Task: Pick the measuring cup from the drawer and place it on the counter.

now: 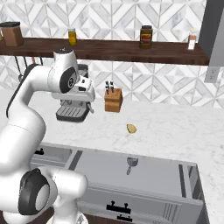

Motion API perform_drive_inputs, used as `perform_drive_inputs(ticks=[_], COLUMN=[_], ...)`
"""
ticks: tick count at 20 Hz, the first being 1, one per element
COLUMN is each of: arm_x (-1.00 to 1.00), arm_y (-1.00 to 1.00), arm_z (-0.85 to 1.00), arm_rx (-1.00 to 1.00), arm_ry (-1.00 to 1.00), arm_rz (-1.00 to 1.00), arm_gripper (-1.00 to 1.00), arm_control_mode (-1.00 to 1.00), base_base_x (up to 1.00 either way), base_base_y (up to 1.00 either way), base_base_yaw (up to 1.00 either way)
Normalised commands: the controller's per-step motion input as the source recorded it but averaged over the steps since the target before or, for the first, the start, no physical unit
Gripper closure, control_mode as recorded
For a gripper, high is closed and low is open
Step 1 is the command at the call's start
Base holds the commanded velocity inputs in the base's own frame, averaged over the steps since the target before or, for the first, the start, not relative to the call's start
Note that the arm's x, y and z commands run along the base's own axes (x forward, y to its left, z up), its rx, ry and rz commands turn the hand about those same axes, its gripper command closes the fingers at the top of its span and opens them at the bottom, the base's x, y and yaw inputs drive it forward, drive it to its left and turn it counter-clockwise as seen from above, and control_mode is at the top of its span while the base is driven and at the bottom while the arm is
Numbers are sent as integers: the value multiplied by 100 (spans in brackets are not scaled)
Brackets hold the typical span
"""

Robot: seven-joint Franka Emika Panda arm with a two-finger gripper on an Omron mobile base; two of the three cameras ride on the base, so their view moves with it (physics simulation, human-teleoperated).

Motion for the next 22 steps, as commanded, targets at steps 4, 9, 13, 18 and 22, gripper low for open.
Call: perform_drive_inputs(ticks=[4, 9, 13, 18, 22], arm_x=[-6, -2, 0, 0, 0], arm_y=[0, 0, 0, 0, 0], arm_z=[0, 0, 0, 0, 0], arm_rx=[0, 0, 0, 0, 0], arm_ry=[0, 0, 0, 0, 0], arm_rz=[0, 0, 0, 0, 0], arm_gripper=[-100, -100, -100, -100, -100], arm_control_mode=[-100, 100, 100, 100, 100], base_base_x=[0, -36, -93, -53, 0], base_base_y=[0, -9, -42, -64, -72], base_base_yaw=[0, -1, -6, -9, -4])
